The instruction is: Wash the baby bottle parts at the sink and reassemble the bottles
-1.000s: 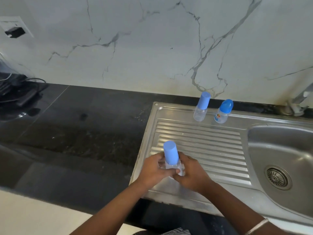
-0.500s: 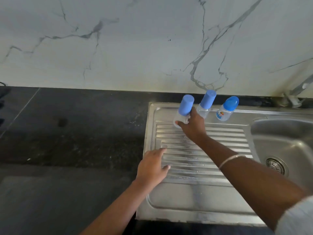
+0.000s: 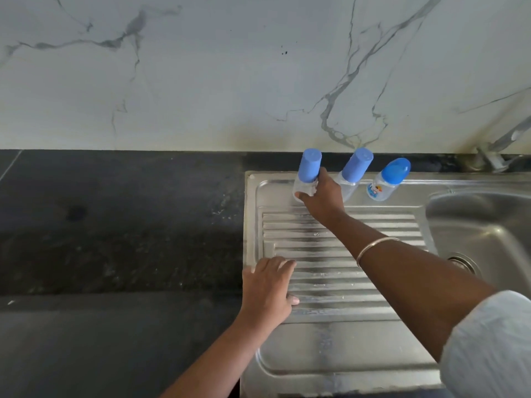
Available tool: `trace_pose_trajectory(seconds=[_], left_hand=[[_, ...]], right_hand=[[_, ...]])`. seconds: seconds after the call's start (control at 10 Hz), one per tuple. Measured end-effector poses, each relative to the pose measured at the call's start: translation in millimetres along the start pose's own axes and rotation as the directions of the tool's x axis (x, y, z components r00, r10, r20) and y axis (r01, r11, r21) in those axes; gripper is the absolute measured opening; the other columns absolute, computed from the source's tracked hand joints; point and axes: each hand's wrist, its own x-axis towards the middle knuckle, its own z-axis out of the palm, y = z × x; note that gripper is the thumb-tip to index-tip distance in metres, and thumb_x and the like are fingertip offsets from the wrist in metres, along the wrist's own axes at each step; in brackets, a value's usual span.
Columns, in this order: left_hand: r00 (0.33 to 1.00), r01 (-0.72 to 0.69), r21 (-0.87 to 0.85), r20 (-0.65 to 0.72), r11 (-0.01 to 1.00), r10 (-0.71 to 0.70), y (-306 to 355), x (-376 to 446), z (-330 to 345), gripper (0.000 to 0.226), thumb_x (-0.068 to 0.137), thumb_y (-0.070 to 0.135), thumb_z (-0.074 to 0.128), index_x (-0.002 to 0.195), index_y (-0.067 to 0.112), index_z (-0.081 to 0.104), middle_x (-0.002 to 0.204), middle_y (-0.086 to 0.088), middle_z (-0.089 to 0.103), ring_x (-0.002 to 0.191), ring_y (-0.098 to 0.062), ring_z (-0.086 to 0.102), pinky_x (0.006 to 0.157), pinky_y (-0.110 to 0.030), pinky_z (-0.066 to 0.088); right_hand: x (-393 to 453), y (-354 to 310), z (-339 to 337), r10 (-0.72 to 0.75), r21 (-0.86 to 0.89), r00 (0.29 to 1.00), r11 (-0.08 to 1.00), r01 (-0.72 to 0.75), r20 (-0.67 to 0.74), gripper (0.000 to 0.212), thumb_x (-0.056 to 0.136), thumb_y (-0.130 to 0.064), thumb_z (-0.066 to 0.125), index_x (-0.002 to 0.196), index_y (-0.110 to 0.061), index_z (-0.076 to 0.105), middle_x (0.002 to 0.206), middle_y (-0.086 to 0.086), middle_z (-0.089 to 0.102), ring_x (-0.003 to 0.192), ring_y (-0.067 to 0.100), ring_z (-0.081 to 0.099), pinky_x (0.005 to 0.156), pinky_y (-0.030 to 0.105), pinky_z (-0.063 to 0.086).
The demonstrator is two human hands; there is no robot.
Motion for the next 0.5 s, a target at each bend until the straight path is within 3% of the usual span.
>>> trace_pose_trajectory(seconds=[0.2, 0.3, 0.4, 0.5], left_hand=[[1.000, 0.019, 0.004, 0.017, 1.000, -0.020, 11.3, 3.4, -2.5, 0.060, 0.077, 0.041, 0.078, 0.131, 0.041, 0.051, 0.129, 0.015, 0.053, 0.119, -0.013, 0.052, 0.086, -0.039, 0.039], [0.999, 0.038, 0.008, 0.023, 0.999, -0.038, 14.7, 5.5, -5.1, 0.062, 0.078, 0.042, 0.078, 0.134, 0.040, 0.050, 0.130, 0.016, 0.055, 0.118, -0.012, 0.053, 0.087, -0.038, 0.037], [0.998, 0.064, 0.014, 0.028, 0.998, -0.064, 19.8, 3.7, -8.5, 0.059, 0.080, 0.041, 0.077, 0.133, 0.038, 0.052, 0.131, 0.016, 0.056, 0.119, -0.011, 0.054, 0.089, -0.037, 0.035], [0.992, 0.117, 0.040, 0.032, 0.992, -0.118, 28.5, -0.3, -11.6, 0.051, 0.081, 0.038, 0.076, 0.128, 0.033, 0.056, 0.129, 0.014, 0.058, 0.119, -0.011, 0.055, 0.089, -0.037, 0.035]], right_hand=[[-4.6, 2.7, 4.2, 0.071, 0.057, 0.997, 0.996, -0.070, -0.017, 0.071, 0.080, -0.027, 0.079, 0.138, -0.021, 0.039, 0.115, -0.003, 0.061, 0.106, 0.024, 0.061, 0.088, 0.035, 0.049], [-16.1, 7.1, 3.1, 0.166, 0.140, 0.986, 0.976, -0.165, 0.004, 0.095, 0.082, -0.023, 0.078, 0.156, -0.022, 0.019, 0.141, 0.001, 0.053, 0.121, 0.020, 0.057, 0.097, 0.033, 0.048], [-45.7, 13.0, -1.0, 0.198, 0.166, 0.979, 0.968, -0.189, -0.040, 0.087, 0.086, -0.023, 0.072, 0.156, -0.024, 0.020, 0.145, 0.004, 0.051, 0.126, 0.021, 0.056, 0.096, 0.029, 0.045], [-80.9, 23.7, -8.5, 0.162, 0.103, 0.972, 0.984, -0.146, -0.169, 0.067, 0.088, -0.025, 0.063, 0.147, -0.031, 0.033, 0.121, -0.001, 0.062, 0.100, 0.018, 0.063, 0.081, 0.032, 0.052]])
